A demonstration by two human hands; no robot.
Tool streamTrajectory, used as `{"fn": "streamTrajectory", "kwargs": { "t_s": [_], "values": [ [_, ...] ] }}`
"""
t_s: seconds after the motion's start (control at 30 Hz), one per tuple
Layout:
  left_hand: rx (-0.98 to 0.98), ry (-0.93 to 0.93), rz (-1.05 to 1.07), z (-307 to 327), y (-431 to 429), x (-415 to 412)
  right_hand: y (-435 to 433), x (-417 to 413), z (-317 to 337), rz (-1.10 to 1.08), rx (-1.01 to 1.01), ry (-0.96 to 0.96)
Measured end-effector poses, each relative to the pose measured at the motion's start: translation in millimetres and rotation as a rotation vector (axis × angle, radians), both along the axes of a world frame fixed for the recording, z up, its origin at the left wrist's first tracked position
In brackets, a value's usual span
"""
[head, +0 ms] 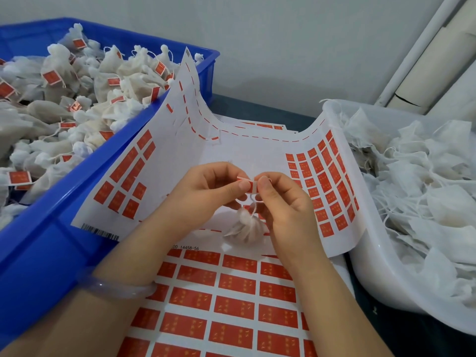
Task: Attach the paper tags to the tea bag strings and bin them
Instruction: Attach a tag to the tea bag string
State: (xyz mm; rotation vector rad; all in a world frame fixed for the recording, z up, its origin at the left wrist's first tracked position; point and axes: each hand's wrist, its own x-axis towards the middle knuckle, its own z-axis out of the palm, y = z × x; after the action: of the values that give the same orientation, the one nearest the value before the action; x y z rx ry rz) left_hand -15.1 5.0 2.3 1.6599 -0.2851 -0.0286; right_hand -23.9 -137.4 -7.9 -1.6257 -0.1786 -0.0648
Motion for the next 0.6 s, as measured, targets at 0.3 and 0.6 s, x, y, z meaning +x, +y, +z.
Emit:
{"fn": "streamTrajectory", "kwargs": {
  "t_s": [0.3, 0.6],
  "values": [
    [-0.164, 0.096, -0.092, 1.3, 1.4, -1.6, -5.5, 2.0, 0.9, 0.164, 0.186, 0.082],
    [-0.123, 0.081, -0.033, 2.1, -0.2, -1.7, -6.6, 2.5, 1.8, 0.152, 0.269, 0.094]
  ]
}}
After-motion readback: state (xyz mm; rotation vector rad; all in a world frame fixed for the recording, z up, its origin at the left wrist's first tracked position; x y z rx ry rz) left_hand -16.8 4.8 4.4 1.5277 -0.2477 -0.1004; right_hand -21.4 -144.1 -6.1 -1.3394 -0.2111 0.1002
